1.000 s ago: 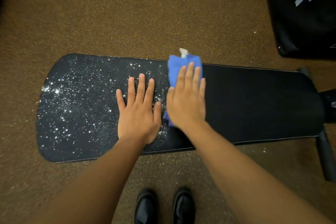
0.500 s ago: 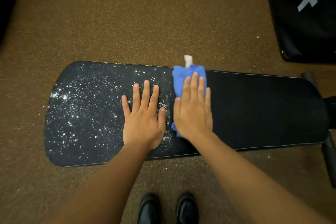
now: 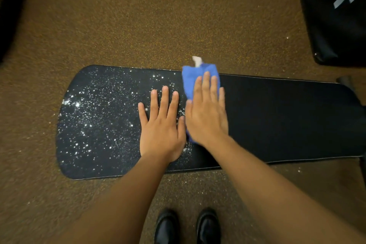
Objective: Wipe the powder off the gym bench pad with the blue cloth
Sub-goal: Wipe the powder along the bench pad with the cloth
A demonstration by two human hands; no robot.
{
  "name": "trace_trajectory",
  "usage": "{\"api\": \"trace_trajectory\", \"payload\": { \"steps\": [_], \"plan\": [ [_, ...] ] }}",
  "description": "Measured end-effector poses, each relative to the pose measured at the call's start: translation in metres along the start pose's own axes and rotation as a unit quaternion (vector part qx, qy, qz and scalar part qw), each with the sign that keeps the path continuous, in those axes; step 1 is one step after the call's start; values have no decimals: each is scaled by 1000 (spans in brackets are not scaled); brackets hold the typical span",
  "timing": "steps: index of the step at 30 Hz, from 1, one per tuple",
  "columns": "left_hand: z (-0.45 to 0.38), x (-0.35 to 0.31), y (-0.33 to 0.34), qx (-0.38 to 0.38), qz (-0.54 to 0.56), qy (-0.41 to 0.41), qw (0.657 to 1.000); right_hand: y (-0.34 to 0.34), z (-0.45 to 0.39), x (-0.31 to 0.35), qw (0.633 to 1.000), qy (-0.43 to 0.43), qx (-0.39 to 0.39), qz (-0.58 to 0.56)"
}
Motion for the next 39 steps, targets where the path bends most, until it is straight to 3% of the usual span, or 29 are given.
{"api": "trace_trajectory", "payload": {
  "steps": [4,7,11,15,19,26,32,34,39],
  "plan": [
    [0,1,-2,-3,9,4,1000,9,62,-32,995,-102,7,10],
    [1,1,-3,1,12,1,1000,9,37,-63,999,-24,2,24],
    [2,0,-3,4,6,-1,1000,0,-26,-44,995,102,6,8],
    [0,0,-2,2,6,1,1000,4,8,-12,999,-31,-15,13],
    [0,-1,-3,0,6,0,1000,12,65,-49,994,-107,-2,37],
    [2,0,-2,0,2,-3,1000,2,-7,-29,998,69,-1,-9],
    [1,-1,-3,-7,5,-5,1000,12,75,-43,992,-124,2,26],
    [2,0,-4,-4,6,-6,1000,14,74,-60,994,-106,3,28],
    [2,0,-2,-6,2,-6,1000,1,1,-38,998,61,4,0]
  ]
}}
Point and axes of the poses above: each hand's wrist, its own z-axis away from the middle knuckle, its own y-axis out of the palm, x = y × z, the point moved 1 cm from there along -z, towards the middle knuckle, and after that the axes turned 10 degrees about z, right-handed, at the moved point
